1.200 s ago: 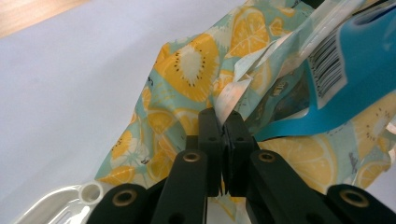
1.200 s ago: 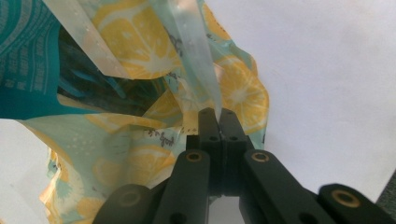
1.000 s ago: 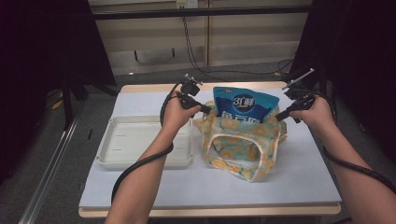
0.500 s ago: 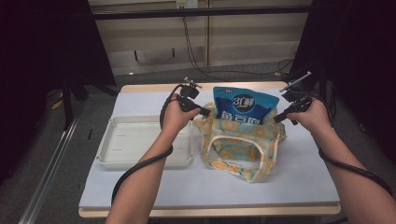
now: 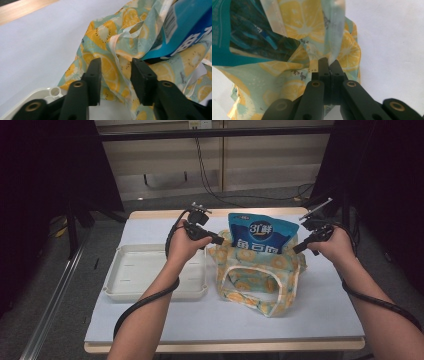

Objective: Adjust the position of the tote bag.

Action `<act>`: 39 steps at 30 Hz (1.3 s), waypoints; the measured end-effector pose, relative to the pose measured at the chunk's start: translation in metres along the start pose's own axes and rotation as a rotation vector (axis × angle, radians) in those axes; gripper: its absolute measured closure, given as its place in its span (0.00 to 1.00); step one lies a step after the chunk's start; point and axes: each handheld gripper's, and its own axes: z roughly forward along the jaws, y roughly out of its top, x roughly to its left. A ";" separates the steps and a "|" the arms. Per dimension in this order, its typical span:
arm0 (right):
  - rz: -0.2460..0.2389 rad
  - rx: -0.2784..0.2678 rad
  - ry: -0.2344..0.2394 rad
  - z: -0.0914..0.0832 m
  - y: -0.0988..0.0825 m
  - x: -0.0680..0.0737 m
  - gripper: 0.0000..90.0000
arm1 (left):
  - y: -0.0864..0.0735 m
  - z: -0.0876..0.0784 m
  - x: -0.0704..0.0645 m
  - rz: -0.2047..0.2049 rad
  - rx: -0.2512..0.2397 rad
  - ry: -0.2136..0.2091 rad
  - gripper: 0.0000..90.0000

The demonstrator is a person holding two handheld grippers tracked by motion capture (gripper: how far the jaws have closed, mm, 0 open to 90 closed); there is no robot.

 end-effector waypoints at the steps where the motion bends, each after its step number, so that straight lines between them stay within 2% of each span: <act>1: 0.006 0.005 -0.003 -0.001 0.000 0.001 1.00 | 0.000 -0.002 0.000 0.014 0.011 -0.005 0.63; 3: 0.008 0.002 -0.002 -0.001 0.000 0.002 1.00 | -0.002 -0.007 -0.003 0.000 -0.012 -0.004 0.61; 5: 0.005 0.002 -0.002 -0.001 -0.001 0.002 1.00 | -0.005 -0.011 -0.005 -0.003 -0.027 -0.029 0.59; 6: 0.018 0.009 0.000 -0.002 -0.001 0.003 1.00 | -0.007 -0.013 -0.008 0.009 -0.023 -0.027 0.59; 7: 0.011 0.005 0.004 -0.001 -0.002 0.002 1.00 | -0.008 -0.014 -0.011 0.025 -0.022 -0.022 0.58; 11: 0.025 0.011 0.003 -0.003 -0.003 0.002 1.00 | -0.012 -0.015 -0.021 0.039 -0.019 -0.042 0.56; 12: 0.020 0.009 0.003 -0.003 -0.003 0.002 1.00 | -0.012 -0.015 -0.023 0.054 -0.010 -0.045 0.56; 14: 0.014 0.009 0.007 -0.004 -0.003 0.002 1.00 | -0.014 -0.013 -0.028 0.056 -0.028 -0.057 0.54; 17: 0.019 0.014 0.009 -0.005 -0.003 0.004 0.92 | -0.015 -0.008 -0.034 0.073 -0.009 -0.068 0.54; 18: 0.016 0.012 0.007 -0.005 -0.002 0.005 0.92 | -0.016 -0.005 -0.034 0.069 -0.011 -0.076 0.54; 20: 0.007 0.012 0.020 -0.005 -0.002 0.005 0.87 | -0.016 -0.003 -0.035 0.087 0.004 -0.071 0.55; 22: -0.005 -0.004 0.020 -0.006 -0.002 0.007 0.81 | -0.018 0.001 -0.036 0.073 -0.006 -0.076 0.55; 23: -0.008 -0.008 0.024 -0.006 -0.001 0.008 0.78 | -0.018 0.003 -0.037 0.079 -0.006 -0.077 0.55; 27: 0.001 -0.025 0.005 -0.009 0.001 0.006 0.70 | -0.019 0.007 -0.037 0.087 0.008 -0.079 0.54; 31: 0.012 -0.039 0.003 -0.011 0.005 0.004 0.72 | -0.021 0.012 -0.037 0.089 0.008 -0.081 0.54; 33: 0.017 -0.039 0.010 -0.009 0.006 0.004 0.74 | -0.021 0.013 -0.038 0.090 0.005 -0.070 0.58; 36: 0.015 -0.044 0.018 -0.009 0.007 0.004 0.70 | -0.021 0.015 -0.038 0.087 -0.001 -0.084 0.57; 37: 0.009 -0.042 0.014 -0.009 0.008 0.004 0.70 | -0.020 0.014 -0.038 0.098 0.015 -0.077 0.58; 39: 0.004 -0.048 0.012 -0.011 0.008 0.004 0.70 | -0.019 0.013 -0.039 0.099 0.017 -0.072 0.59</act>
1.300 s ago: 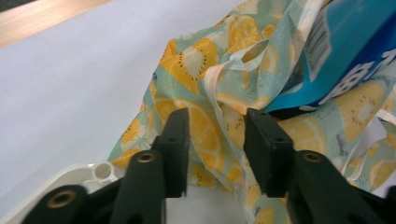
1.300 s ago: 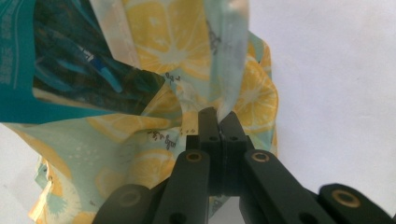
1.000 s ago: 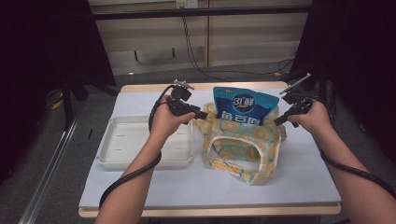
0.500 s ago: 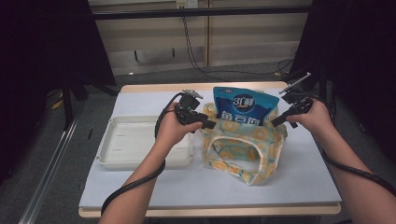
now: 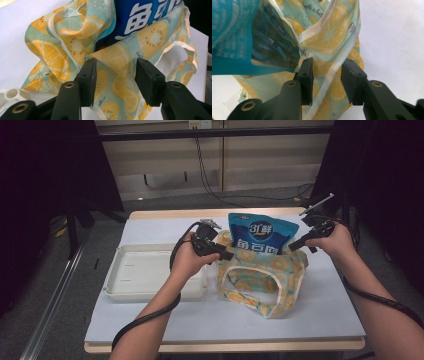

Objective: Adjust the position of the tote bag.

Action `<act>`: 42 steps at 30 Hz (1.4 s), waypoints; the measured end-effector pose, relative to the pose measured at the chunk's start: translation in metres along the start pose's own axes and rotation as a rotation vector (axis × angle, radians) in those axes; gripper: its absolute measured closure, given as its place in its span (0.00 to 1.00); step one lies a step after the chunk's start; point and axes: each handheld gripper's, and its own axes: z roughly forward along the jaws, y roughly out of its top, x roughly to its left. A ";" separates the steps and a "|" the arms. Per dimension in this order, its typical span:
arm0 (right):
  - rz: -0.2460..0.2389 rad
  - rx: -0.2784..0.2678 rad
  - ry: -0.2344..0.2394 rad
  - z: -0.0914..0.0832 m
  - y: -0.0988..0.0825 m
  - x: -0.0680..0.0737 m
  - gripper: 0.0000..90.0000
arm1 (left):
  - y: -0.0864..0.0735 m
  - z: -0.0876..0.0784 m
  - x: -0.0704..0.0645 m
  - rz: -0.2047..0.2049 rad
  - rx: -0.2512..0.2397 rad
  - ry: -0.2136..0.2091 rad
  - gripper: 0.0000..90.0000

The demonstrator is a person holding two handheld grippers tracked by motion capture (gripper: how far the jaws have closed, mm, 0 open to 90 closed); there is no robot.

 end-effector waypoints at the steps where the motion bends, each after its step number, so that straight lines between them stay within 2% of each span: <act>1: 0.001 0.002 -0.001 -0.002 0.000 0.001 0.69 | 0.000 -0.001 0.000 0.003 0.000 0.004 0.59; 3: -0.008 -0.001 -0.003 -0.006 0.000 0.001 0.69 | 0.000 -0.001 0.000 0.002 -0.007 0.002 0.59; 6: -0.021 -0.005 -0.002 -0.012 -0.001 0.002 0.69 | 0.001 -0.003 0.000 0.003 0.013 0.002 0.59; 8: -0.022 -0.004 -0.005 -0.016 -0.002 0.004 0.70 | 0.000 -0.003 0.000 -0.005 0.000 -0.003 0.59; 10: -0.013 0.000 -0.007 -0.019 -0.003 0.005 0.70 | 0.001 -0.004 -0.001 0.000 0.011 0.006 0.59; 12: -0.014 -0.005 -0.013 -0.024 -0.003 0.006 0.69 | 0.000 -0.002 -0.001 -0.002 -0.006 -0.008 0.59; 18: -0.039 -0.011 0.006 -0.029 -0.003 0.012 0.70 | 0.001 -0.002 -0.003 0.003 -0.002 -0.007 0.60; 22: -0.048 -0.024 0.021 -0.030 -0.002 0.018 0.64 | 0.001 -0.002 -0.003 0.001 -0.003 0.000 0.60; 24: -0.065 -0.024 0.026 -0.031 -0.002 0.020 0.60 | 0.001 -0.004 -0.003 0.005 0.012 -0.001 0.60; 27: -0.065 -0.015 0.021 -0.031 -0.002 0.023 0.54 | 0.000 -0.002 -0.003 0.003 -0.009 -0.006 0.60; 31: -0.072 0.000 0.019 -0.023 -0.003 0.024 0.51 | 0.000 0.000 -0.004 0.003 -0.019 -0.011 0.58; 32: -0.076 0.006 0.014 -0.020 -0.003 0.023 0.51 | 0.001 0.000 -0.005 0.005 -0.006 -0.005 0.58; 34: -0.085 0.014 0.009 -0.016 -0.004 0.022 0.54 | 0.001 0.001 -0.005 -0.005 -0.018 -0.015 0.57; 36: -0.081 0.018 0.013 -0.012 -0.005 0.021 0.59 | 0.002 0.000 -0.005 0.010 -0.005 -0.009 0.55; 37: -0.083 0.022 0.006 -0.010 -0.006 0.020 0.66 | 0.002 0.001 -0.006 0.006 -0.019 -0.010 0.54; 39: -0.073 0.031 -0.015 -0.008 -0.006 0.018 0.72 | 0.002 0.002 -0.006 0.005 -0.011 -0.007 0.54; 41: -0.051 0.028 -0.003 -0.004 -0.006 0.015 0.79 | 0.001 0.005 -0.006 -0.016 -0.023 -0.020 0.59; 42: -0.040 0.026 -0.006 -0.003 -0.006 0.013 0.82 | 0.000 0.007 -0.005 -0.019 -0.028 -0.029 0.66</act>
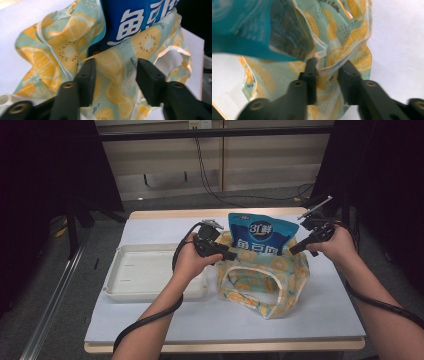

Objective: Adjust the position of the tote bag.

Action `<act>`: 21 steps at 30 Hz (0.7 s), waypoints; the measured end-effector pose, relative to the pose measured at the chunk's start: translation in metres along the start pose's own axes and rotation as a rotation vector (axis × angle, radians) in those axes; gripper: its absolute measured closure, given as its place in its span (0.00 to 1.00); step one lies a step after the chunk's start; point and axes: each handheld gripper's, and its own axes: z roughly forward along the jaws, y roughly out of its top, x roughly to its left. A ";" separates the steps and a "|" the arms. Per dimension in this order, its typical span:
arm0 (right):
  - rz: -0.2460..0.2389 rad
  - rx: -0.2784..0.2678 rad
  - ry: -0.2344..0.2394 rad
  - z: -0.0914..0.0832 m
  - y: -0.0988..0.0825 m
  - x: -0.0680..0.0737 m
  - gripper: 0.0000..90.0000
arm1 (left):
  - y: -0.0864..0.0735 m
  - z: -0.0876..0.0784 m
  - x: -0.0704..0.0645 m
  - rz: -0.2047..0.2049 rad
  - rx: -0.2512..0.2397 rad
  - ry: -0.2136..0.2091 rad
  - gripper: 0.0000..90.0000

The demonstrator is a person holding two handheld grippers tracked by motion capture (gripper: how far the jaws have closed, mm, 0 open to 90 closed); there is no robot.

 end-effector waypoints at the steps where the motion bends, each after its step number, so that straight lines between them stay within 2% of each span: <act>1: 0.000 0.003 -0.003 0.001 0.001 -0.001 0.87 | 0.000 0.001 0.000 0.005 0.012 0.003 0.73; 5: 0.011 0.004 -0.014 0.005 0.005 -0.004 0.98 | -0.001 0.002 0.000 0.010 0.019 -0.003 0.94; 7: 0.028 0.000 -0.020 0.005 0.006 -0.006 1.00 | -0.002 0.000 0.000 0.009 0.038 -0.014 0.99; 9: 0.036 0.004 -0.024 0.006 0.007 -0.010 1.00 | -0.004 0.000 0.000 0.017 0.034 -0.021 1.00; 10: 0.043 -0.002 -0.029 0.006 0.008 -0.012 1.00 | -0.004 -0.001 -0.001 0.026 0.061 -0.014 1.00; 11: 0.045 0.000 -0.032 0.007 0.008 -0.014 1.00 | -0.005 -0.001 -0.002 0.033 0.067 0.012 1.00; 12: 0.057 0.011 -0.038 0.007 0.009 -0.015 1.00 | -0.007 0.000 -0.001 0.024 0.056 -0.023 1.00; 17: 0.076 -0.002 -0.048 0.012 0.008 -0.023 1.00 | -0.017 0.003 0.001 0.019 0.061 -0.037 1.00; 19: 0.081 0.009 -0.054 0.015 0.008 -0.023 1.00 | -0.020 0.004 0.000 0.026 0.081 -0.033 1.00; 20: 0.079 0.008 -0.055 0.017 0.007 -0.024 1.00 | -0.022 0.005 0.000 0.019 0.075 -0.051 1.00; 21: 0.079 0.013 -0.059 0.018 0.007 -0.024 1.00 | -0.024 0.006 -0.001 0.031 0.098 -0.043 1.00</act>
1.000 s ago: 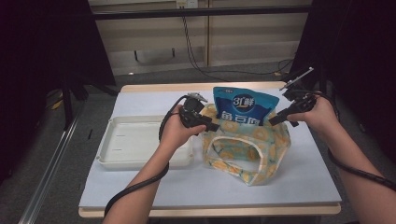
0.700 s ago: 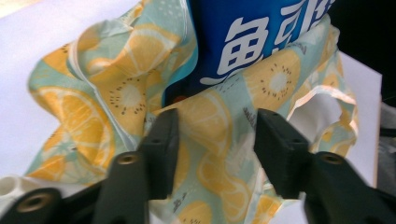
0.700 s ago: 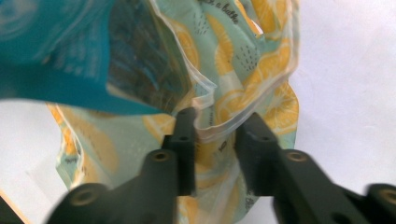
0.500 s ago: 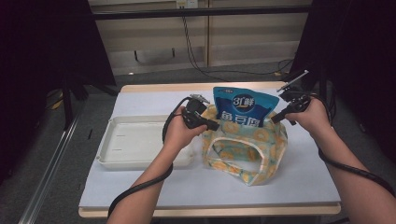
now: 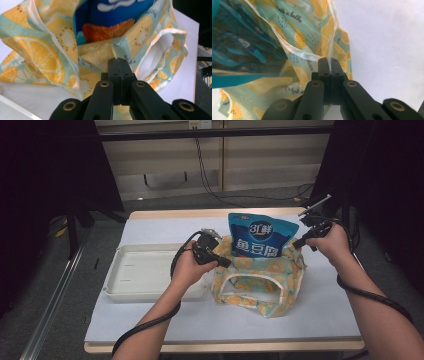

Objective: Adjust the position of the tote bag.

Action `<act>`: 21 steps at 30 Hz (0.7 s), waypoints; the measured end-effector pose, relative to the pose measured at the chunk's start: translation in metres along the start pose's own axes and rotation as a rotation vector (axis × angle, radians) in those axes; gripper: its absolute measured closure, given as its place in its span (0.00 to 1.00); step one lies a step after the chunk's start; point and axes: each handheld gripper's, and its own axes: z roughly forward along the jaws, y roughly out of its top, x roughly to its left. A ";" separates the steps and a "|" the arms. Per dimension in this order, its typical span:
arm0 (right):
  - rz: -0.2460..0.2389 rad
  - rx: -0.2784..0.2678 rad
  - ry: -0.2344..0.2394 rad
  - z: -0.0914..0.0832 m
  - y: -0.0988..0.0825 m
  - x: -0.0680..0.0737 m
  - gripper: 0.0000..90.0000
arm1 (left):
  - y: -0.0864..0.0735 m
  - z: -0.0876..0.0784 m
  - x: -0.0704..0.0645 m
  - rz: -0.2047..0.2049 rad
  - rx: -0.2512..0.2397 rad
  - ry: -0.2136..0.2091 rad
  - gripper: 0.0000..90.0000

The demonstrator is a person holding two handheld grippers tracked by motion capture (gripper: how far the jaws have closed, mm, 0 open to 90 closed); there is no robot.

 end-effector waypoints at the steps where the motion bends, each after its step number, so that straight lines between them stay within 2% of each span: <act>1: -0.007 -0.005 0.005 0.002 0.000 0.000 1.00 | -0.002 0.002 0.000 0.007 0.003 0.001 1.00; 2: -0.003 0.000 -0.002 0.003 -0.001 0.000 1.00 | -0.004 0.004 -0.001 -0.007 -0.011 -0.014 1.00; 7: 0.000 0.007 -0.008 0.008 -0.002 -0.001 1.00 | -0.014 0.012 0.001 -0.005 0.031 -0.005 1.00; 9: 0.004 0.010 -0.013 0.009 -0.002 -0.001 1.00 | -0.017 0.014 0.003 -0.009 0.020 -0.027 1.00; 11: -0.005 0.006 -0.009 0.009 -0.002 -0.003 1.00 | -0.020 0.015 0.002 -0.018 0.031 -0.014 1.00; 12: 0.002 0.008 -0.009 0.010 -0.003 -0.004 1.00 | -0.022 0.016 0.003 -0.006 0.038 -0.021 1.00; 14: 0.006 0.013 -0.015 0.010 -0.004 -0.006 1.00 | -0.025 0.017 0.002 -0.013 0.048 -0.025 1.00; 15: 0.013 0.012 -0.015 0.011 -0.004 -0.007 1.00 | -0.027 0.017 0.003 0.001 0.058 -0.031 1.00; 16: 0.012 0.012 -0.010 0.012 -0.005 -0.008 1.00 | -0.028 0.017 0.002 -0.011 0.060 -0.022 1.00; 17: 0.021 0.014 -0.012 0.012 -0.006 -0.009 1.00 | -0.029 0.016 0.004 0.013 0.074 -0.030 1.00; 18: 0.028 0.016 -0.014 0.013 -0.006 -0.009 1.00 | -0.031 0.017 0.002 -0.010 0.062 -0.031 1.00; 19: 0.023 0.014 -0.007 0.014 -0.007 -0.009 1.00 | -0.032 0.017 0.004 0.012 0.072 -0.032 1.00; 20: 0.029 0.016 -0.006 0.014 -0.007 -0.009 1.00 | -0.033 0.018 0.001 -0.023 0.066 -0.025 1.00; 21: 0.023 0.010 -0.006 0.014 -0.008 -0.009 1.00 | -0.034 0.018 0.001 -0.017 0.060 -0.032 1.00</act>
